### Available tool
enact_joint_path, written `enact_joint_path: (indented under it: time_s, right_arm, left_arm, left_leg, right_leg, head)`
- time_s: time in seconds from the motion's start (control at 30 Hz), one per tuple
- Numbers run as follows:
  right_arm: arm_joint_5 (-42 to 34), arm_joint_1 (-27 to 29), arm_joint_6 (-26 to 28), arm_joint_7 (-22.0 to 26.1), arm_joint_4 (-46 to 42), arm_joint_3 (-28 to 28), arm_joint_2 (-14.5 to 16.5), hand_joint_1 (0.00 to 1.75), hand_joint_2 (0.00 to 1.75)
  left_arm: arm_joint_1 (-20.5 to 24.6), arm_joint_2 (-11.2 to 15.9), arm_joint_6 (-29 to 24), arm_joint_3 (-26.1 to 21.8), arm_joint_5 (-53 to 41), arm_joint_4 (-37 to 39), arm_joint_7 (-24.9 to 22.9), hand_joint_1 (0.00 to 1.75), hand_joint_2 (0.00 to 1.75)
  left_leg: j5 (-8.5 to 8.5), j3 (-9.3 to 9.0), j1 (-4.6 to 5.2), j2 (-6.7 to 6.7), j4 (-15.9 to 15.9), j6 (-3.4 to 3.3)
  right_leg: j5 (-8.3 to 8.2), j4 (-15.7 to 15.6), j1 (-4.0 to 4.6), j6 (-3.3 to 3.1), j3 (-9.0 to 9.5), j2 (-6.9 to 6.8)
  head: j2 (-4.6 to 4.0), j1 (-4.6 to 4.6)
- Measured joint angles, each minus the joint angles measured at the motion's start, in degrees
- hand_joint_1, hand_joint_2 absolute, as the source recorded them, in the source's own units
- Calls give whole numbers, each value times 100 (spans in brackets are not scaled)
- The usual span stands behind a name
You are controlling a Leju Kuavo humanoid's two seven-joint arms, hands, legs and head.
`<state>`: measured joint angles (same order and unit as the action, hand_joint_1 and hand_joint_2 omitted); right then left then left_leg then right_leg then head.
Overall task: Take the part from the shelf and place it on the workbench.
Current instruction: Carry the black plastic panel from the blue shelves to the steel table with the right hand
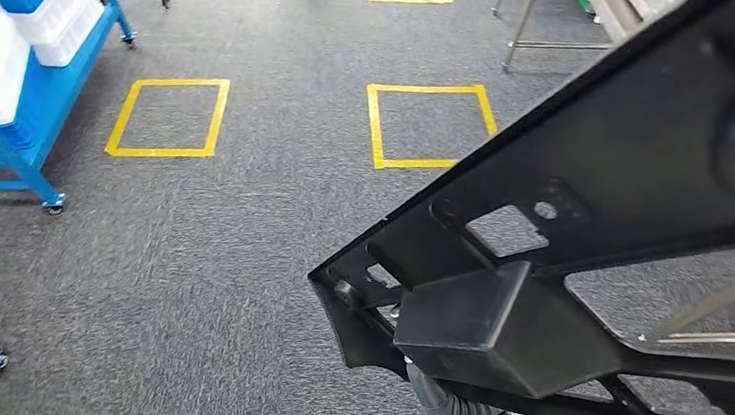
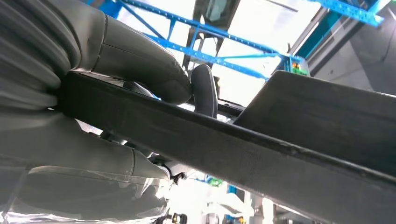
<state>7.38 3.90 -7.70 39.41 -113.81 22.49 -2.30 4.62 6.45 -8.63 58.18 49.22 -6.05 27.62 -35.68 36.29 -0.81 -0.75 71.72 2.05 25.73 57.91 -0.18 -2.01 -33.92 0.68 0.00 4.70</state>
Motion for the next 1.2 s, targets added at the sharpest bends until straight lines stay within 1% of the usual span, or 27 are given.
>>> enact_joint_path:
  time_s: [0.03, 0.07, 0.13, 0.17, 0.23, 0.3, 0.33, 0.37, 0.4, 0.43, 0.47, 0.5, 0.53, 0.57, 0.6, 0.63, 0.67, 0.73, 0.77, 0.83, 0.9, 0.97, 1.03, 1.07, 1.1, 1.13, 1.2]
  right_arm:
    - [-21, -6, -51, 0, 9, 0, 9, 175, 175]
    - [-44, -20, -95, 0, 21, 0, 14, 175, 175]
    - [-87, -70, -148, 0, 48, 0, 16, 175, 175]
    - [-105, -96, -162, 0, 59, -1, 16, 175, 175]
    - [-127, -129, -173, 0, 70, -2, 16, 175, 175]
    - [-148, -139, -166, 0, 73, -2, 14, 175, 175]
    - [-173, -138, -154, 0, 73, -2, 8, 175, 175]
    - [-209, -139, -137, 0, 73, -2, -3, 175, 175]
    - [-255, -147, -115, 0, 75, -2, -16, 175, 175]
    - [-306, -155, -92, 0, 81, -2, -32, 175, 175]
    - [-348, -165, -74, 0, 92, -2, -45, 175, 175]
    - [-379, -170, -58, 0, 106, -2, -56, 175, 175]
    - [-400, -171, -45, 0, 122, -2, -64, 175, 175]
    - [-411, -172, -27, 0, 139, -2, -71, 175, 175]
    - [-420, -177, -8, 0, 152, -2, -75, 175, 175]
    - [-426, -184, 8, 0, 162, -2, -78, 175, 175]
    - [-433, -199, 21, 0, 167, -2, -78, 175, 175]
    - [-455, -239, 32, 0, 168, -1, -78, 175, 175]
    - [-474, -255, 41, 0, 169, 0, -78, 175, 175]
    - [-542, -263, 77, 0, 169, 0, -75, 175, 175]
    - [-616, -271, 119, 0, 169, -1, -63, 175, 175]
    - [-660, -281, 137, 0, 168, -3, -38, 175, 175]
    - [-675, -276, 141, 0, 168, -4, -18, 175, 175]
    - [-678, -272, 141, 0, 168, -4, -15, 175, 175]
    - [-680, -269, 141, 0, 168, -4, -14, 175, 175]
    - [-680, -267, 141, 0, 168, -4, -14, 175, 175]
    - [-681, -268, 141, 0, 168, -5, -12, 175, 175]
  left_arm:
    - [-10, -1, -13, 0, 1, 0, 4, 0, 175]
    - [-15, -1, -24, 0, 1, 0, 11, 0, 175]
    - [-5, -2, -30, 0, 1, 0, 35, 0, 175]
    - [5, -3, -29, 0, 1, 0, 47, 0, 175]
    - [21, -6, -27, 0, 1, 0, 68, 0, 175]
    - [24, -7, -32, 0, 1, 0, 78, 0, 175]
    - [24, -8, -42, -2, 1, 0, 78, 0, 175]
    - [29, -9, -52, -8, 1, 0, 78, 0, 175]
    - [31, -10, -61, -17, 1, 0, 79, 0, 175]
    - [28, -10, -67, -27, 1, 0, 79, 0, 175]
    - [18, -9, -71, -35, 1, 0, 80, 0, 175]
    - [6, -7, -74, -39, 1, 0, 80, 0, 175]
    - [-4, -5, -77, -42, 3, 0, 80, 0, 175]
    - [-6, -4, -79, -43, 5, 0, 81, 0, 175]
    - [-3, -4, -77, -43, 7, 0, 83, 0, 175]
    - [3, -4, -73, -44, 9, 0, 87, 0, 175]
    - [8, -4, -69, -44, 9, 0, 91, 0, 175]
    - [10, -4, -56, -46, 9, 0, 95, 0, 175]
    - [10, -4, -51, -48, 9, 0, 94, 0, 175]
    - [22, -5, -44, -55, 9, 0, 94, 0, 175]
    - [37, -6, -42, -68, 9, 0, 98, 0, 175]
    - [29, -4, -40, -77, 9, 0, 103, 0, 175]
    - [-6, -4, -40, -78, 9, 0, 99, 0, 175]
    - [-19, -4, -42, -78, 9, 0, 96, 0, 175]
    - [-24, -4, -43, -77, 9, 0, 94, 0, 175]
    - [-19, -4, -45, -76, 9, 0, 93, 0, 175]
    - [-6, -3, -46, -76, 9, 0, 93, 0, 175]
  left_leg:
    - [-2, 111, 0, 18, 174, 11]
    - [109, 125, -3, 29, 136, 17]
    - [537, -106, -22, 103, -488, 16]
    - [684, -258, -29, 197, -846, 8]
    - [786, -430, -37, 341, -1251, -45]
    - [780, -447, -21, 309, -1293, -135]
    - [800, -452, -16, 254, -1312, -179]
    - [821, -456, -14, 205, -1333, -222]
    - [839, -458, -18, 152, -1354, -258]
    - [846, -457, -14, 99, -1365, -282]
    - [845, -455, -5, 45, -1368, -295]
    - [839, -453, 3, -21, -1366, -306]
    - [832, -454, 10, -86, -1365, -311]
    - [825, -458, 16, -149, -1365, -312]
    - [815, -469, 20, -210, -1365, -309]
    - [804, -485, 24, -263, -1365, -298]
    - [789, -503, 34, -315, -1364, -279]
    - [757, -530, 60, -414, -1361, -228]
    - [745, -541, 71, -469, -1364, -202]
    - [720, -574, 74, -556, -1379, -144]
    - [578, -533, 57, -373, -1211, -93]
    - [242, -265, 33, -87, -607, -68]
    - [-24, 94, 26, 6, 108, -51]
    - [-11, 183, 24, 19, 251, -46]
    - [110, 174, 20, 28, 178, -45]
    - [314, 64, 14, 56, -104, -51]
    - [678, -255, -6, 268, -875, -71]
  right_leg:
    - [3, 10, 1, -1, 1, 76]
    - [7, 26, -2, 5, 1, 156]
    - [30, 78, -14, 37, 0, 305]
    - [44, 106, -13, 65, -8, 371]
    - [56, 149, -12, 135, -43, 480]
    - [33, 147, -26, 213, -84, 567]
    - [36, 159, -37, 245, -97, 529]
    - [84, 220, -41, 275, -130, 426]
    - [198, 395, -38, 300, -212, 285]
    - [367, 684, -38, 320, -344, 128]
    - [549, 1046, -37, 340, -519, 34]
    - [687, 1399, -44, 354, -692, -5]
    - [733, 1617, -50, 360, -801, -21]
    - [672, 1633, -53, 359, -811, -35]
    - [520, 1430, -52, 348, -709, -67]
    - [326, 1062, -41, 325, -516, -151]
    - [186, 671, -13, 293, -313, -299]
    - [60, 182, 52, 213, -76, -498]
    - [76, 128, 78, 183, -65, -509]
    - [52, 95, 69, 126, -69, -357]
    - [19, 42, 28, 64, -39, -228]
    - [6, 21, 10, 17, -22, -115]
    - [8, 32, 13, -1, -24, 33]
    - [11, 43, 13, -2, -24, 117]
    - [14, 58, 11, 3, -23, 201]
    - [20, 76, 8, 13, -21, 279]
    - [40, 119, 4, 51, -30, 414]
  head:
    - [0, 0]
    - [0, 0]
    - [0, 0]
    - [0, -1]
    - [0, -1]
    - [0, 0]
    - [0, 0]
    - [0, -1]
    - [0, -1]
    - [0, -1]
    - [0, -2]
    - [0, -2]
    - [0, -1]
    - [0, -1]
    - [0, -1]
    - [0, -1]
    - [0, -2]
    - [0, -1]
    - [0, -1]
    - [0, 0]
    - [0, -1]
    - [0, -1]
    - [0, 0]
    - [0, 0]
    - [0, 0]
    - [0, 0]
    - [0, 0]
